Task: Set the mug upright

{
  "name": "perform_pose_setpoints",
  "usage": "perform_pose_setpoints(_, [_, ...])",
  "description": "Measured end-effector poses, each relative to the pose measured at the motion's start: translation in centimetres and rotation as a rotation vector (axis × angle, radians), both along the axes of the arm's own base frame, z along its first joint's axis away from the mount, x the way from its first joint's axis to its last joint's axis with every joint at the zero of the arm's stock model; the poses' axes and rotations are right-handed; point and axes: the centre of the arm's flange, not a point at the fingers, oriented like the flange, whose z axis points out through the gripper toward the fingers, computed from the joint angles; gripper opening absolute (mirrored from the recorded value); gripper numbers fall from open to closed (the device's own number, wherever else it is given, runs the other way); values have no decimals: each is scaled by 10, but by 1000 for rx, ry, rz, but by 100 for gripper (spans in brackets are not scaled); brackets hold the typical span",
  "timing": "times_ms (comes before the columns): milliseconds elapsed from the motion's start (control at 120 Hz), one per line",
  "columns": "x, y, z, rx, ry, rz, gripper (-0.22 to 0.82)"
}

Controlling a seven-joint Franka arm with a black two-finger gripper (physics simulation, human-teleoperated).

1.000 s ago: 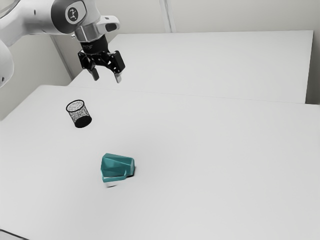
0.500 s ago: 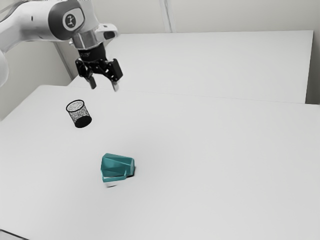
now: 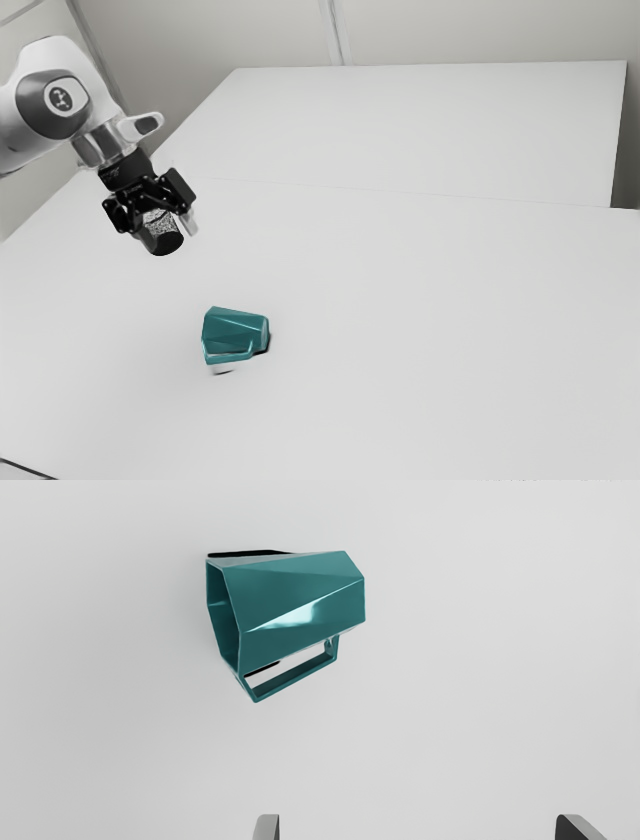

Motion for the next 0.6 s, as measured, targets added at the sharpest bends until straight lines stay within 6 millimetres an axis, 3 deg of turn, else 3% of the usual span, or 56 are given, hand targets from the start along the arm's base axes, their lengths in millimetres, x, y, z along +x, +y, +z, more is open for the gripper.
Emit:
perform_pose_setpoints(125, [-9,18,-42,-77,6,51,60])
perform_pose_setpoints(383, [-24,35,-117,-176,-25,157,60])
perform_pose_setpoints(600, [-9,50,-169,-263,-81,247,60])
